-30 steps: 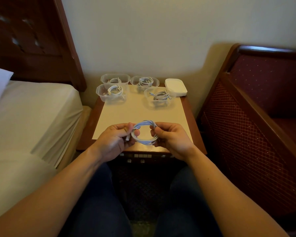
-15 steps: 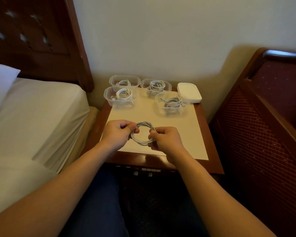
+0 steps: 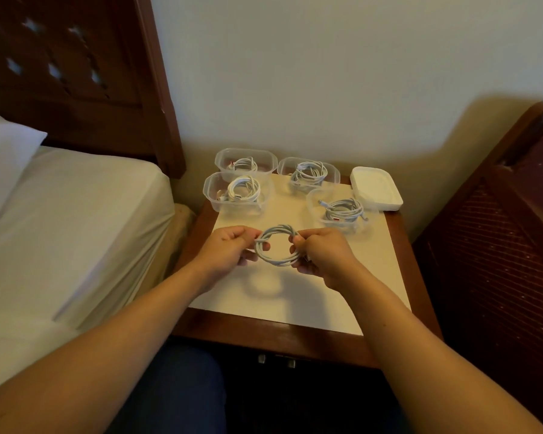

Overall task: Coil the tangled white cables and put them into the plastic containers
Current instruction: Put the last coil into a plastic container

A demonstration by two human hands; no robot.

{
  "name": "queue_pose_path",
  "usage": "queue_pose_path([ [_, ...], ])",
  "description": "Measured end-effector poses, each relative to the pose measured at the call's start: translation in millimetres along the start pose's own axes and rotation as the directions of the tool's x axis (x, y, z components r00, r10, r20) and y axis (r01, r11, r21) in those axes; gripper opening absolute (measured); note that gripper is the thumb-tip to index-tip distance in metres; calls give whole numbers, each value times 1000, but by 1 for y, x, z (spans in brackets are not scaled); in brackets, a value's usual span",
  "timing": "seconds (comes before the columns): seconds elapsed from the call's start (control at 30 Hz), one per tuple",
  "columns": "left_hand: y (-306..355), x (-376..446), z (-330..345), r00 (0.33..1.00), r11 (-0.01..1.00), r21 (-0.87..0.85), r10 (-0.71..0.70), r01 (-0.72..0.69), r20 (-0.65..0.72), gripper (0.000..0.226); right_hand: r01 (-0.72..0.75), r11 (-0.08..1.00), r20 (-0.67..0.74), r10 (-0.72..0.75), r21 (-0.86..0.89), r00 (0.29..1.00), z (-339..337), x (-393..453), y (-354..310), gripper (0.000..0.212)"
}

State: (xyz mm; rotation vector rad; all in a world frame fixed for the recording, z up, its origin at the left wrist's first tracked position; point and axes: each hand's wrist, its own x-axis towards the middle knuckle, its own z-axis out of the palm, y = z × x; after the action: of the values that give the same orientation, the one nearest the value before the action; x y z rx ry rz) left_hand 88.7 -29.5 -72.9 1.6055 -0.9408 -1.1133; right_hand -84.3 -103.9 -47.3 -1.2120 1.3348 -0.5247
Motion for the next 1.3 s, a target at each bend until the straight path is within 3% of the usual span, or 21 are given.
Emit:
queue_pose_path([
  [0.17,-26,18,-7,972,889,409,235,-205,-24,42,18,996,-130,-29,-89,991,-7,18,1,20],
  [0.27,-39,23,-12,913,618,755,403,-220,-64,63,37,994,-197,-56,-98,979,-14,26,2,24],
  [0.37,-50,26,-12,968,355,930,251,-92,-1,72,58,995,-242,-76,-82,967,-17,32,0,25],
  [0.43,-55,27,-11,988,296,953,152,-69,25,80,71,997,-266,-77,-33,961,-16,36,-4,23],
  [0.6,-56,31,-11,994,278,957,100,-79,53,87,157,987,-277,-148,13,950,-6,54,-25,23],
  [0.87,-59,33,-10,990,279,957,135,-77,40,87,283,956,-233,-294,-79,927,28,115,-78,24],
  [1.3,-58,31,-10,985,308,948,172,-74,21,88,246,917,-251,-330,-315,910,73,206,-140,21],
])
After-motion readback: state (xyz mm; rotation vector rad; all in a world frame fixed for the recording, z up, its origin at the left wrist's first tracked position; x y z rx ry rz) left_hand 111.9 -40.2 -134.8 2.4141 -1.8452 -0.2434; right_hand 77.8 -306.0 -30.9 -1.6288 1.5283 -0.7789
